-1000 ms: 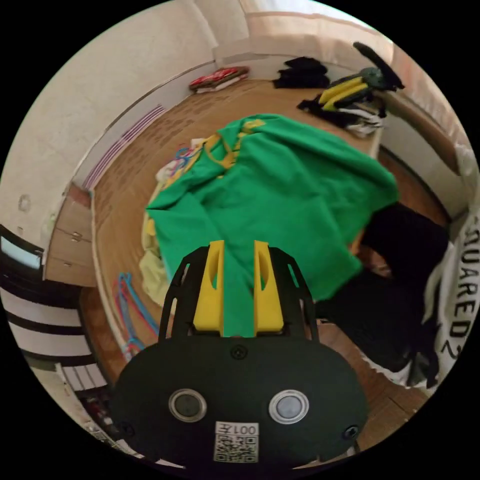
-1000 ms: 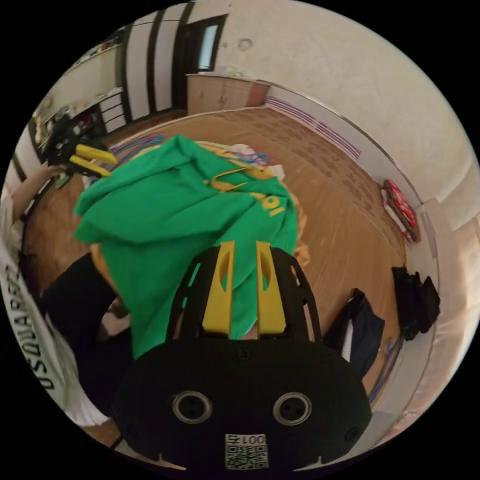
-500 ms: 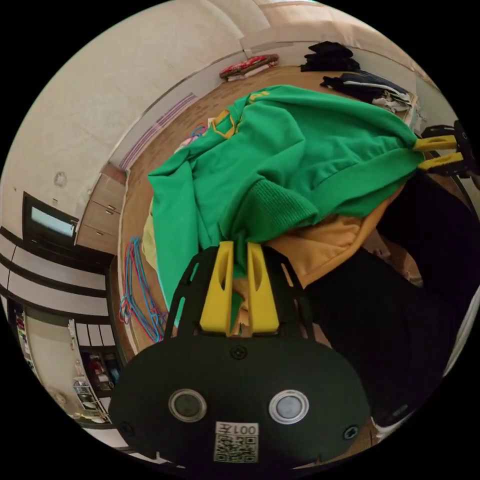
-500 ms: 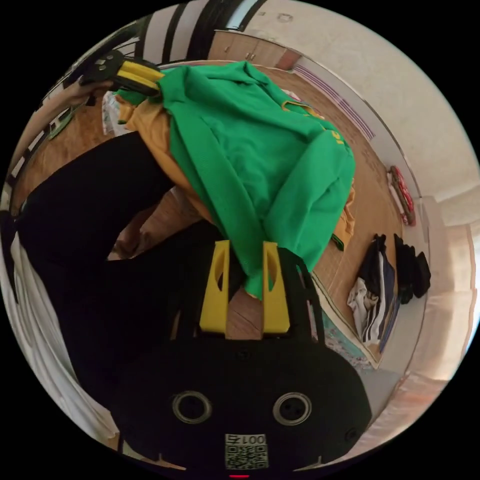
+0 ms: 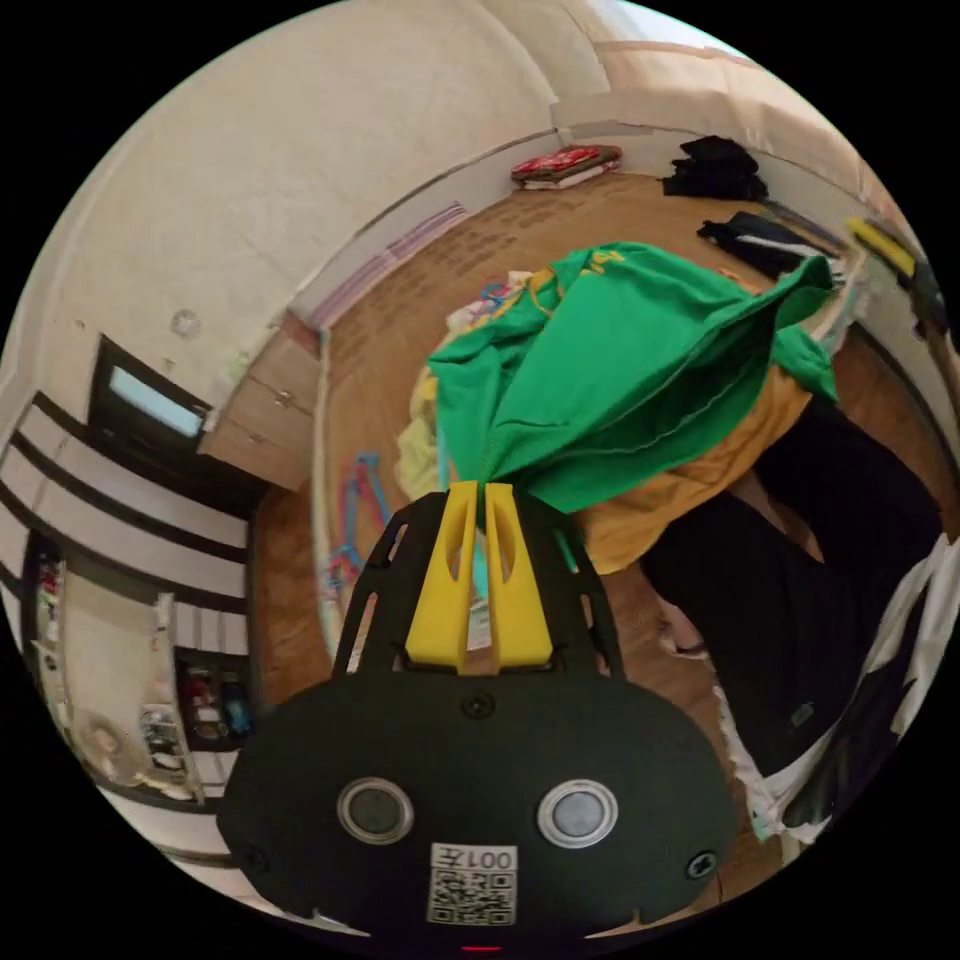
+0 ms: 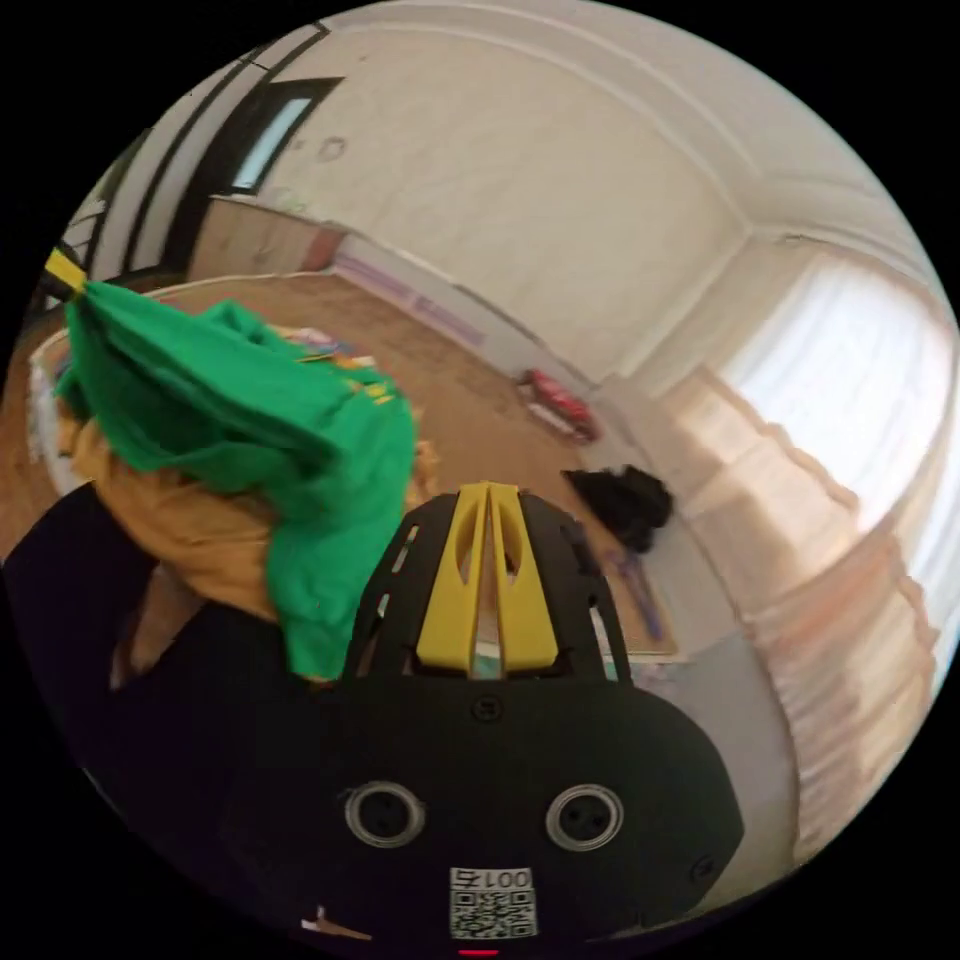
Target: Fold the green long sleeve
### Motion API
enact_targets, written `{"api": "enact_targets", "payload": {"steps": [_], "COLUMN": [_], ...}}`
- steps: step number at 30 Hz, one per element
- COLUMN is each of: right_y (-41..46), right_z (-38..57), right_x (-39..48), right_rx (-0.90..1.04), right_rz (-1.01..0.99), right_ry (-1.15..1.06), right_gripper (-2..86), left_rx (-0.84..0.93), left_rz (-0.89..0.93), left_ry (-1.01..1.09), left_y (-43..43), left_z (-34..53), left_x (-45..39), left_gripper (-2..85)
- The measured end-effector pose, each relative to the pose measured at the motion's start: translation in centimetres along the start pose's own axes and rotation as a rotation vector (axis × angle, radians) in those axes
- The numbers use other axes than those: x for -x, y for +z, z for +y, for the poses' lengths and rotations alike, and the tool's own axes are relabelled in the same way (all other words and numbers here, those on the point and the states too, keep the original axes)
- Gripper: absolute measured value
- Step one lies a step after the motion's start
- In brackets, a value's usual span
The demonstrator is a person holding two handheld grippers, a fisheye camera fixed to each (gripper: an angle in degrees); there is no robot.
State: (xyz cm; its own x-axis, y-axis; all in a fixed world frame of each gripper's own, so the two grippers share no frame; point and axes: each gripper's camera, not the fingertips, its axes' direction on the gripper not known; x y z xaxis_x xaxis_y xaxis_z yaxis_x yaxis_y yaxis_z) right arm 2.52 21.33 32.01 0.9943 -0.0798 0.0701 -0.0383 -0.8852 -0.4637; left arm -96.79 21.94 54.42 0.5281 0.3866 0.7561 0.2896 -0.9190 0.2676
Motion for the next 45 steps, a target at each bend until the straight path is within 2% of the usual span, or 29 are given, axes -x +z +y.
{"api": "enact_targets", "payload": {"steps": [2, 4, 6, 7, 12, 14, 19, 21, 23, 28, 34, 36, 39, 43, 45], "right_y": [-1.1, -1.9, -2.4, -2.5, -2.3, -1.7, 1.7, 3.9, 4.4, 3.4, -2.0, -4.7, -7.0, -6.9, -4.9], "right_z": [-0.1, 0.1, 0.7, 0.9, 2.0, 2.1, 2.0, 2.5, 2.8, 3.5, 3.3, 3.4, 4.5, 8.2, 11.7], "right_x": [-2.5, -5.3, -6.8, -6.5, 1.8, 5.4, 12.0, 13.5, 13.2, 8.0, -5.2, -10.3, -14.9, -17.2, -16.6], "right_rx": [-0.025, -0.032, -0.044, -0.042, 0.070, 0.128, 0.281, 0.363, 0.356, 0.311, 0.132, 0.049, 0.027, 0.092, 0.192], "right_rz": [0.111, -0.010, -0.300, -0.362, -0.742, -0.805, -0.777, -0.711, -0.628, -0.548, -0.420, -0.466, -0.603, -0.770, -0.878], "right_ry": [0.039, 0.108, 0.134, 0.116, -0.064, -0.126, -0.244, -0.280, -0.288, -0.218, -0.043, -0.002, -0.007, -0.053, -0.050], "right_gripper": [0.3, 0.5, 1.1, 1.3, 7.9, 9.8, 12.9, 10.6, 7.1, 3.3, 2.4, 2.2, 2.1, 2.1, 2.1], "left_rx": [-0.013, -0.056, -0.058, -0.052, -0.033, -0.057, -0.143, -0.188, -0.200, -0.156, -0.078, -0.042, -0.031, -0.013, 0.032], "left_rz": [-0.075, -0.009, 0.048, 0.042, -0.038, -0.029, 0.020, 0.040, 0.029, -0.016, -0.017, -0.002, 0.082, 0.236, 0.341], "left_ry": [0.015, 0.032, 0.072, 0.084, 0.152, 0.148, 0.103, 0.077, 0.070, 0.074, 0.159, 0.204, 0.237, 0.334, 0.405], "left_y": [-2.3, -4.3, -5.7, -5.9, -7.5, -8.5, -11.7, -13.3, -14.1, -14.3, -12.9, -12.6, -12.8, -12.2, -10.2], "left_z": [0.4, 0.8, 1.0, 1.1, 1.6, 1.6, 1.8, 2.1, 2.4, 3.0, 3.6, 4.1, 5.3, 7.3, 8.4], "left_x": [0.0, 0.0, -0.9, -1.2, -4.3, -4.6, -3.8, -3.1, -2.8, -2.3, -3.5, -4.2, -4.8, -6.1, -7.7], "left_gripper": [-1.0, -1.0, -1.0, -1.0, -1.0, -1.0, -0.9, -0.9, -0.9, -0.9, -0.9, -0.9, -0.9, -1.0, -1.0]}}
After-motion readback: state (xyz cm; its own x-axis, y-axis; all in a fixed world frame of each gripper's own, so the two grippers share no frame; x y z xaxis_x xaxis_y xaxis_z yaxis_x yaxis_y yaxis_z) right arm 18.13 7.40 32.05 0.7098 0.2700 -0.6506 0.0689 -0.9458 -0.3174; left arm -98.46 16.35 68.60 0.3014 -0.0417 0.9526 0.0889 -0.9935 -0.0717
